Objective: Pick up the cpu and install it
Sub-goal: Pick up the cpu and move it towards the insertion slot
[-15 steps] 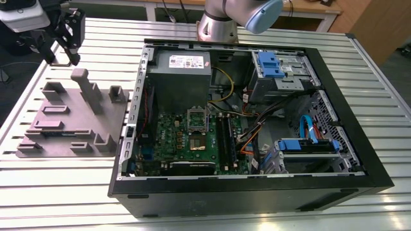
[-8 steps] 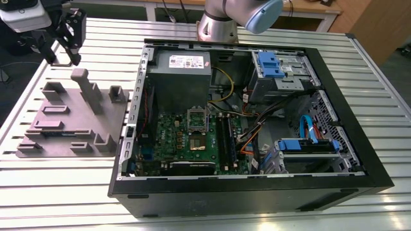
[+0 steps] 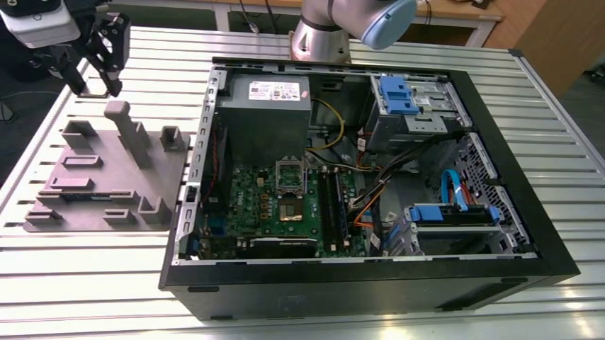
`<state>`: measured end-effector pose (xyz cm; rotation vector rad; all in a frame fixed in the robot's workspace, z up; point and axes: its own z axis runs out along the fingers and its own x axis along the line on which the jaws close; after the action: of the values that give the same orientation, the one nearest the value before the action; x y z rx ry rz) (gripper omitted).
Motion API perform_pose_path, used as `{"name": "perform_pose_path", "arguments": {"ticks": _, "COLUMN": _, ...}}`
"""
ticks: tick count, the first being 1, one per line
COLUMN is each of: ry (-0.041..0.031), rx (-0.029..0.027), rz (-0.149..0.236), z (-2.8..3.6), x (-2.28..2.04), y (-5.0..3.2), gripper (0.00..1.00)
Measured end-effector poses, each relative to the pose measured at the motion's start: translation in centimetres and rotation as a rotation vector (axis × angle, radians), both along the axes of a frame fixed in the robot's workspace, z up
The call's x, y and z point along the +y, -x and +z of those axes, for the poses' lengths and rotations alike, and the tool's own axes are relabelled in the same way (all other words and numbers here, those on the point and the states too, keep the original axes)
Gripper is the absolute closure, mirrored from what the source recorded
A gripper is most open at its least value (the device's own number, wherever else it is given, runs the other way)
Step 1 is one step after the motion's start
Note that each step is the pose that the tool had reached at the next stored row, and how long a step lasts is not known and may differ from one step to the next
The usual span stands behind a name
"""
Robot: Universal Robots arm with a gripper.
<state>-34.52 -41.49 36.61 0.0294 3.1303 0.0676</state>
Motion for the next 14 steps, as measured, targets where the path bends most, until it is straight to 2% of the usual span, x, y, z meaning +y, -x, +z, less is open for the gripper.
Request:
{"name": "perform_pose_path", "arguments": {"ticks": 11, "ry": 0.0000, "rx": 0.0000, "rz": 0.000, "z": -0.01, "x": 0.00, "y": -0.21, "gripper": 0.53}}
{"name": "perform_pose_path", "arguments": {"ticks": 13, "ry": 0.0000, "rx": 0.0000, "rz": 0.000, "z": -0.01, "x": 0.00, "y": -0.95, "gripper": 0.53}}
{"name": "perform_pose_path", "arguments": {"ticks": 14, "ry": 0.0000, "rx": 0.0000, "rz": 0.000, "z": -0.01, "x": 0.00, "y": -0.96, "gripper": 0.53}}
